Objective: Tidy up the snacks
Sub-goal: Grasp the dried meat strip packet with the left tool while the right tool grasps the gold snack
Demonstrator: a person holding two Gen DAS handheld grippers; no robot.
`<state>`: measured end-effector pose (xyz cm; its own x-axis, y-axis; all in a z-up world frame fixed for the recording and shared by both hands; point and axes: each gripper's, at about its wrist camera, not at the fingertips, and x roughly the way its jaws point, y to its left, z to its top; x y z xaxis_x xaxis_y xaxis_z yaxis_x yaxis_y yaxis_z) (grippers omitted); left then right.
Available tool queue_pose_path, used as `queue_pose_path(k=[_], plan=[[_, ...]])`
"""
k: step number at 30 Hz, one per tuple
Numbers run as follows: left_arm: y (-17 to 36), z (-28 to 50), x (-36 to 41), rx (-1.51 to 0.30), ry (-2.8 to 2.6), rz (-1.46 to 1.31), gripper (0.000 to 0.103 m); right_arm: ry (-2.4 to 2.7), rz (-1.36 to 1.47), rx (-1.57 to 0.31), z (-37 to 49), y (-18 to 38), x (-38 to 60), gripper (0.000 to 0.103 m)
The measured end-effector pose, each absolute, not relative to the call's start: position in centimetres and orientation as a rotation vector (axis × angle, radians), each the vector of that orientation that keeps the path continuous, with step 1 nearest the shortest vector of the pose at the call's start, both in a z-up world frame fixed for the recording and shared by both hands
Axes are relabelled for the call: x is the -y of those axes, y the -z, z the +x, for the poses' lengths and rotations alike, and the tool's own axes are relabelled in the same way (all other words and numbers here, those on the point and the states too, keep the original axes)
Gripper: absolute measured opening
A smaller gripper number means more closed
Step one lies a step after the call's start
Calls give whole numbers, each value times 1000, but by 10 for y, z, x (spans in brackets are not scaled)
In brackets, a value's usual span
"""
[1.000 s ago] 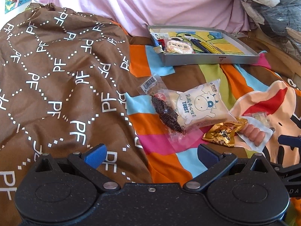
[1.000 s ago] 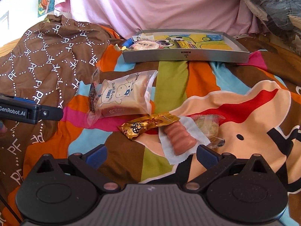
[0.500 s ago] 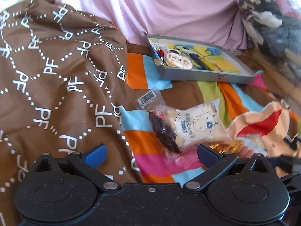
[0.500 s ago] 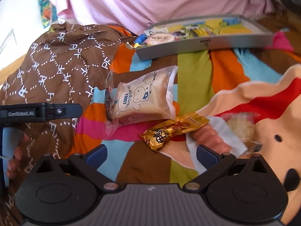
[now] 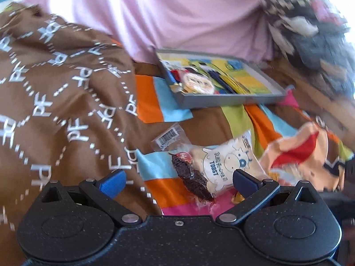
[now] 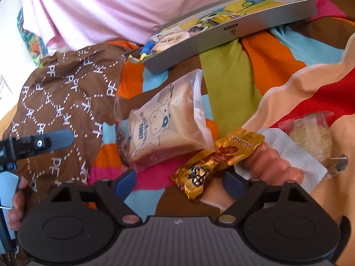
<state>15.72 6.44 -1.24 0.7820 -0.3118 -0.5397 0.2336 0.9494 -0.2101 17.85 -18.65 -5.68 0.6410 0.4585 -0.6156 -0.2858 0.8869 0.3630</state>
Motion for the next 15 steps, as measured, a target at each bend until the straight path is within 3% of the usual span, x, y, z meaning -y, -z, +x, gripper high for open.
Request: queue_pose_path(k=[4, 8, 10, 15], plan=[[15, 179, -61, -699, 331, -212, 102, -445, 225, -758, 180, 60, 182, 75], [25, 198, -49, -751, 307, -305, 101, -439, 273, -761, 179, 64, 189, 57], [34, 208, -44, -788, 233, -367, 100, -437, 298, -748, 177, 67, 192, 56], [54, 221, -39, -869, 124, -460, 86, -422, 320, -732, 177, 69, 193, 54]])
